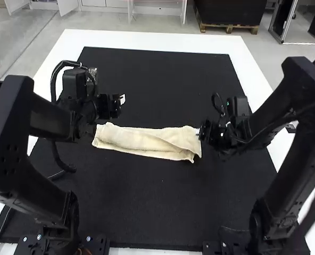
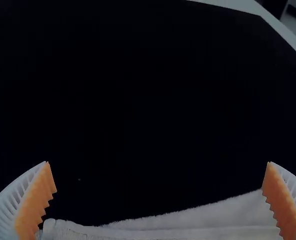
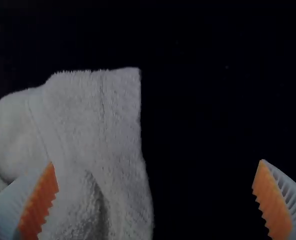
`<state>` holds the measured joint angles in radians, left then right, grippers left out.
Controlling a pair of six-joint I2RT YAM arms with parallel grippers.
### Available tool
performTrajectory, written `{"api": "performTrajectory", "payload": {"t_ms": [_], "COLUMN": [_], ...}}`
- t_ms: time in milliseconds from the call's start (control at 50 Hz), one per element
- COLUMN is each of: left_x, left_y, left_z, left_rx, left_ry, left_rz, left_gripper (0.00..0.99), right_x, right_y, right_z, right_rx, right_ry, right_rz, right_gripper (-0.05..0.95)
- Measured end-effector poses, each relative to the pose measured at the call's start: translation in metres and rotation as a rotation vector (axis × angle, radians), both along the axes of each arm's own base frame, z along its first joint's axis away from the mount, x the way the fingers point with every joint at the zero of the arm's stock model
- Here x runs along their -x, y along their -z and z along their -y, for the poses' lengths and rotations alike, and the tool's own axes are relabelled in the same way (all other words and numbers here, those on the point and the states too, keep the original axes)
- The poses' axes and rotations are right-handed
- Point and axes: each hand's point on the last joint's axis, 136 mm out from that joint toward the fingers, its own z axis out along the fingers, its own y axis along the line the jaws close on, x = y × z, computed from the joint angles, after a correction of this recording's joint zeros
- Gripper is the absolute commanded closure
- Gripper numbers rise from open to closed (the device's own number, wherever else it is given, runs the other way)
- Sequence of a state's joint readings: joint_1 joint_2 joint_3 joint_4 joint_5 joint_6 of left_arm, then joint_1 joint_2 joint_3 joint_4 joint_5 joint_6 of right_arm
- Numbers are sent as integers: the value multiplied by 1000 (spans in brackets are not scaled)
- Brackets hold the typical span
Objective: Fold the towel.
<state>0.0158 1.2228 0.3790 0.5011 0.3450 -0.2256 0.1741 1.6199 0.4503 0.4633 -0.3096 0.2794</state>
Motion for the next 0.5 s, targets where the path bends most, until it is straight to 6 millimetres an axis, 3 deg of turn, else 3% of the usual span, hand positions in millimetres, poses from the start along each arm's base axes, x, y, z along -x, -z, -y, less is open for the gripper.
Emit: {"api": "performTrajectory", "payload": {"t_ms": [180, 420, 440, 500], "left_x": [0, 0, 0, 0], "left_y": [1, 1, 1, 1], "left_z": [0, 0, 0, 0], "left_rx": [0, 0, 0, 0], "left_ry": [0, 0, 0, 0], "left_rz": [-2, -3, -3, -3], "left_gripper": [23, 23, 25, 25], "right_x": [5, 20, 22, 24], "right_y": [6, 3, 3, 2], "right_z": [-13, -59, -63, -69], "right_rx": [-34, -121, -127, -142], "right_ry": [-47, -198, -209, -229], "right_rz": [-33, -64, -68, -74], "right_gripper": [13, 69, 82, 259]}}
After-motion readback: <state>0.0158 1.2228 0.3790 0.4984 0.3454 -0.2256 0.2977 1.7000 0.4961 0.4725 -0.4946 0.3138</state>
